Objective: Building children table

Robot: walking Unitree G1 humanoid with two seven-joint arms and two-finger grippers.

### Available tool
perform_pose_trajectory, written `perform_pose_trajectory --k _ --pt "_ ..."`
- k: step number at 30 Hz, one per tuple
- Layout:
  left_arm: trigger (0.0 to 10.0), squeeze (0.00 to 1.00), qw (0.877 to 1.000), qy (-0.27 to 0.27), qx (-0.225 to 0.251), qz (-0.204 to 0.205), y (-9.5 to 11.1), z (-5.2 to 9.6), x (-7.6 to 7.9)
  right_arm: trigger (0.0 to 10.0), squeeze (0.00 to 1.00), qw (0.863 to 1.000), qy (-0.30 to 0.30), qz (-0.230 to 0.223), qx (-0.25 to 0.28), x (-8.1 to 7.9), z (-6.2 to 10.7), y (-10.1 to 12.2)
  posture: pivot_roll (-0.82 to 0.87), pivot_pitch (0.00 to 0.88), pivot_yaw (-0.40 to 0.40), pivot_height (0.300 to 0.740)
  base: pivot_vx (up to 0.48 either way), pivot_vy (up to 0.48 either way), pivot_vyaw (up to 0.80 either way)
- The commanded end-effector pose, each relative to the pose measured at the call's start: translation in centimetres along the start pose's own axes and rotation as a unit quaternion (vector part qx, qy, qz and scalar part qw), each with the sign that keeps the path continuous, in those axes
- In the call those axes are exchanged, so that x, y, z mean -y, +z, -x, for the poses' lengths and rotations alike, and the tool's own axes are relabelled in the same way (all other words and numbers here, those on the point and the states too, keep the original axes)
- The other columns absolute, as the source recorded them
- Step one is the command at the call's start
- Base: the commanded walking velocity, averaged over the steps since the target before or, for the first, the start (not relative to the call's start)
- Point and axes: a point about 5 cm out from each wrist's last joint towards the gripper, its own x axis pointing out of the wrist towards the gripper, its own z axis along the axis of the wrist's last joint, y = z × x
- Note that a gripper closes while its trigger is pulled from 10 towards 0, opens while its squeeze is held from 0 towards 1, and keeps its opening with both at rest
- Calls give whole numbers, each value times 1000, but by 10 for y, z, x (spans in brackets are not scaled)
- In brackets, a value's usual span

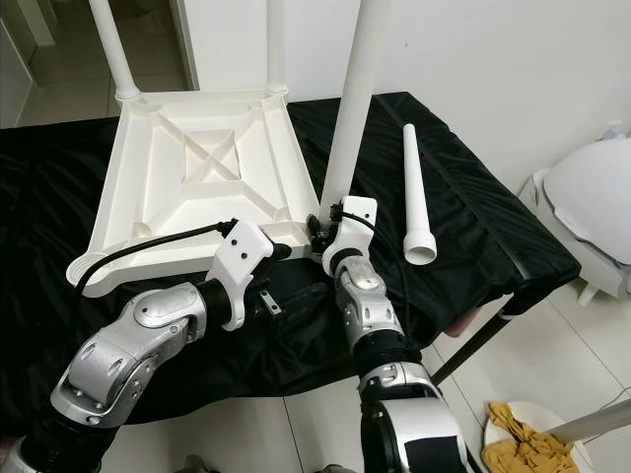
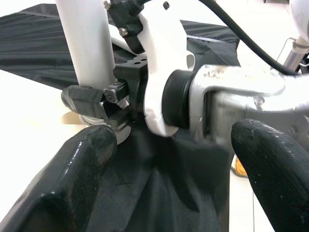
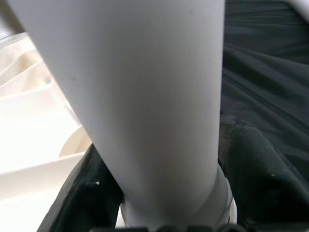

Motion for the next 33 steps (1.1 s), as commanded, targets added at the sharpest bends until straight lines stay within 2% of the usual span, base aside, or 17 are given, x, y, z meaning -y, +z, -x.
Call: perform_pose_trajectory --k 1,6,13,14,25,26,28,29,33 --pt "10000 0 1000 -1 0 -5 1 -2 0 10000 0 999 -31 -8 -1 -1 3 -3 -27 35 -18 740 0 0 0" --pt "10000 0 1000 -1 1 -3 1 -3 0 10000 0 999 -32 -8 13 -12 5 1 -22 35 -27 740 0 0 0" --pt "10000 0 1000 5 2 -2 0 -2 -1 10000 0 999 -52 -6 13 -5 6 3 -18 33 -33 740 0 0 0" --pt "10000 0 1000 5 2 -2 0 -2 -1 10000 1000 998 -56 -11 11 -5 7 4 -20 32 -33 740 0 0 0" --pt "10000 0 1000 4 3 -3 1 -3 -1 10000 1000 998 -63 -16 15 -6 9 6 -22 32 -31 740 0 0 0" --pt "10000 0 1000 4 3 -3 1 -3 -1 10000 361 998 -60 -18 15 -6 8 6 -21 31 -31 740 0 0 0" --pt "10000 0 1000 4 3 -3 1 -3 -1 10000 361 998 -58 -20 15 -6 8 7 -21 31 -31 740 0 0 0" --pt "10000 0 1000 4 3 -3 1 -3 -1 10000 0 998 -58 -19 14 -5 8 7 -21 30 -30 740 0 0 0" --pt "10000 0 1000 5 3 -4 0 -2 -2 10000 0 998 -54 -11 13 -2 8 8 -20 29 -30 740 0 0 0"
